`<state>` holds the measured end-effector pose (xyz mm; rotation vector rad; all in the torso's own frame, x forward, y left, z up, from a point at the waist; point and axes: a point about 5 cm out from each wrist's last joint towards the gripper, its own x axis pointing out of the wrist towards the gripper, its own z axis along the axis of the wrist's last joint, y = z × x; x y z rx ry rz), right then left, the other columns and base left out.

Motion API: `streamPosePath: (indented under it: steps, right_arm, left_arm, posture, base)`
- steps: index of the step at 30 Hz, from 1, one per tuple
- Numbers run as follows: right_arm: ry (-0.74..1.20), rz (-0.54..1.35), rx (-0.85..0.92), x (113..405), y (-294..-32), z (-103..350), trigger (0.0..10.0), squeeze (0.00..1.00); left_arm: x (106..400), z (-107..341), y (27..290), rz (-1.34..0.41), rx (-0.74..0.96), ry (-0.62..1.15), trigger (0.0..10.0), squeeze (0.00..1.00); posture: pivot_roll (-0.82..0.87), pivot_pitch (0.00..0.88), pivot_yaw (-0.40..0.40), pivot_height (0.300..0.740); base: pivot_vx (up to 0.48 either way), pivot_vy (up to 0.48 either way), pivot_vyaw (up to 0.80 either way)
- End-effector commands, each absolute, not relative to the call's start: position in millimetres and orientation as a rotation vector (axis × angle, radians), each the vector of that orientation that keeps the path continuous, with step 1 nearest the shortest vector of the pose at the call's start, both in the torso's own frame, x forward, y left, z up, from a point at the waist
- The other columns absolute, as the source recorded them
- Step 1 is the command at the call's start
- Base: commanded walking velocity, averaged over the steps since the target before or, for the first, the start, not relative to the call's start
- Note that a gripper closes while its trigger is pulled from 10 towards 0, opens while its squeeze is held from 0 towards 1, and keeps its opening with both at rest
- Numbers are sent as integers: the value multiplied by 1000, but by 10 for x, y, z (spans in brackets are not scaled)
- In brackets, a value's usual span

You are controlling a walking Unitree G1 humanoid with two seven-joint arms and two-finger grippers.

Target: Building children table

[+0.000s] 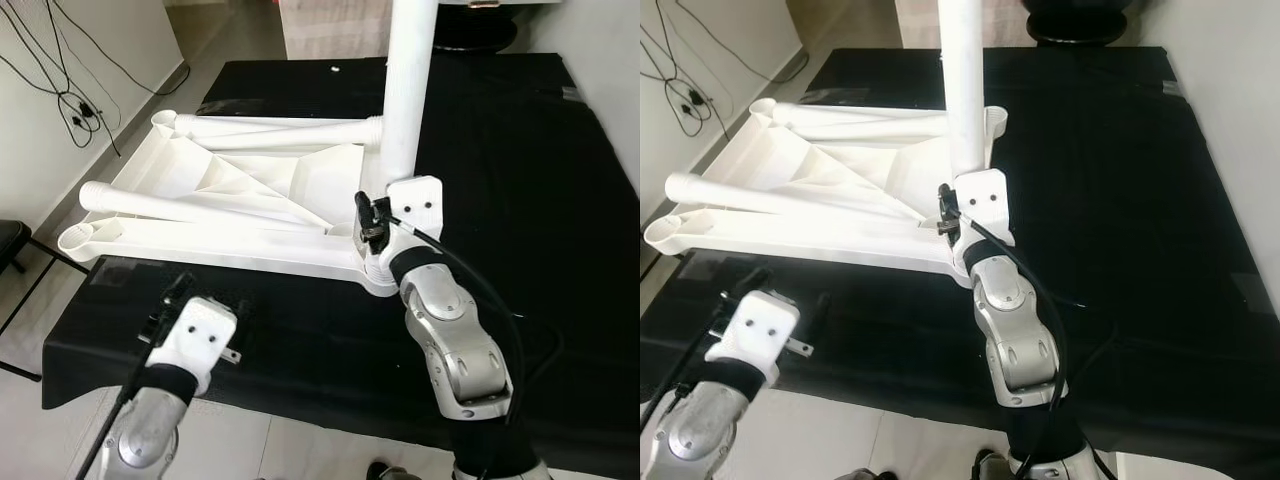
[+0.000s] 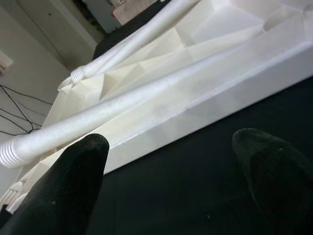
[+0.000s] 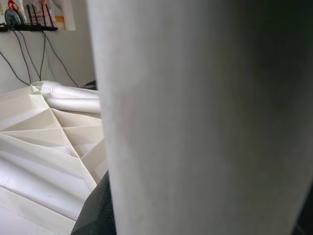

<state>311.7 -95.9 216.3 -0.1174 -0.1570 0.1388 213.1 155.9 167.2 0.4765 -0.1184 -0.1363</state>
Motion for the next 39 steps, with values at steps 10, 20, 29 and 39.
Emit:
streamPosePath:
  steps: [10, 20, 29, 39]
  right_arm:
    - [-121, 124, -131, 3227, -1005, 2114, 10000, 0]
    - [-183, 136, -131, 3268, -1040, 2330, 10000, 0]
    - [-189, 149, -101, 3271, -1042, 2374, 10000, 0]
    - [-117, 562, 159, 3271, -797, 2284, 10000, 0]
  left_arm:
    - [2201, 1710, 1661, -100, 467, -129, 10000, 0]
    - [2201, 1731, 1651, -93, 457, -137, 10000, 0]
    - [2195, 1719, 1627, -103, 451, -133, 10000, 0]
    - [2131, 1658, 1367, -349, 336, -90, 10000, 0]
  posture:
    - [57, 136, 52, 740]
    - [56, 140, 44, 740]
    - [57, 148, 48, 740]
    - [61, 144, 49, 740]
  base:
    - [0, 0, 0]
    - [0, 0, 0]
    - [0, 0, 0]
    - [0, 0, 0]
